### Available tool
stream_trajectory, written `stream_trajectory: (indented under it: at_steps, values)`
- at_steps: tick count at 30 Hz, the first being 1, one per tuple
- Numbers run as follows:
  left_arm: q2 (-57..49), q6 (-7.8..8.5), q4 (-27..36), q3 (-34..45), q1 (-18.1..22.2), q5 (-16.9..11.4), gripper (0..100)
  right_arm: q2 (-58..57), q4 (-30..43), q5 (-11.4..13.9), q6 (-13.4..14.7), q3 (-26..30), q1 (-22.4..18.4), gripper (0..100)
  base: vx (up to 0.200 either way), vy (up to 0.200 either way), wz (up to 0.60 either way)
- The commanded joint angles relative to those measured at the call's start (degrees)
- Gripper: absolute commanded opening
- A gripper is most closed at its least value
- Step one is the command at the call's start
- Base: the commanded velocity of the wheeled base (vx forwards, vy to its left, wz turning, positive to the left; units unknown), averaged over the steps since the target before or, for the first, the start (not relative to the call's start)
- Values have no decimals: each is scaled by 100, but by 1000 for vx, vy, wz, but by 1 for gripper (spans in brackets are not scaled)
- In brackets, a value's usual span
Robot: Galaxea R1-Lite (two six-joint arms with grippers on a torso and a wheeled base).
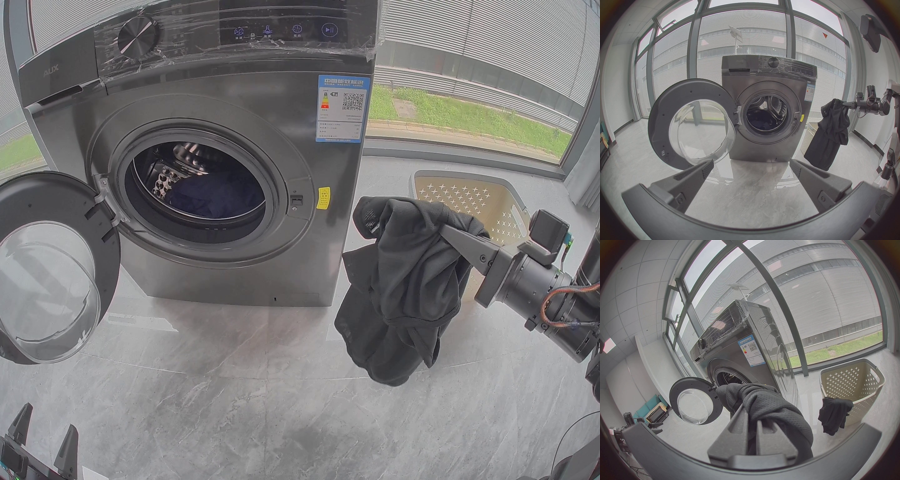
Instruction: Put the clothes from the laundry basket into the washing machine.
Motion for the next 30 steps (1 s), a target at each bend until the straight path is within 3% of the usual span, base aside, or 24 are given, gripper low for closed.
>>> stream_trajectory:
  at_steps: [1,7,30]
  values:
    - [-84,-2,1,92,0,4,100,2,-2,0,0,5,4,0,200,0,0]
    - [-84,-2,1,92,0,-5,100,2,-2,0,0,5,4,0,0,0,0]
    - [-84,-2,1,92,0,4,100,2,-2,0,8,13,4,0,0,200,0]
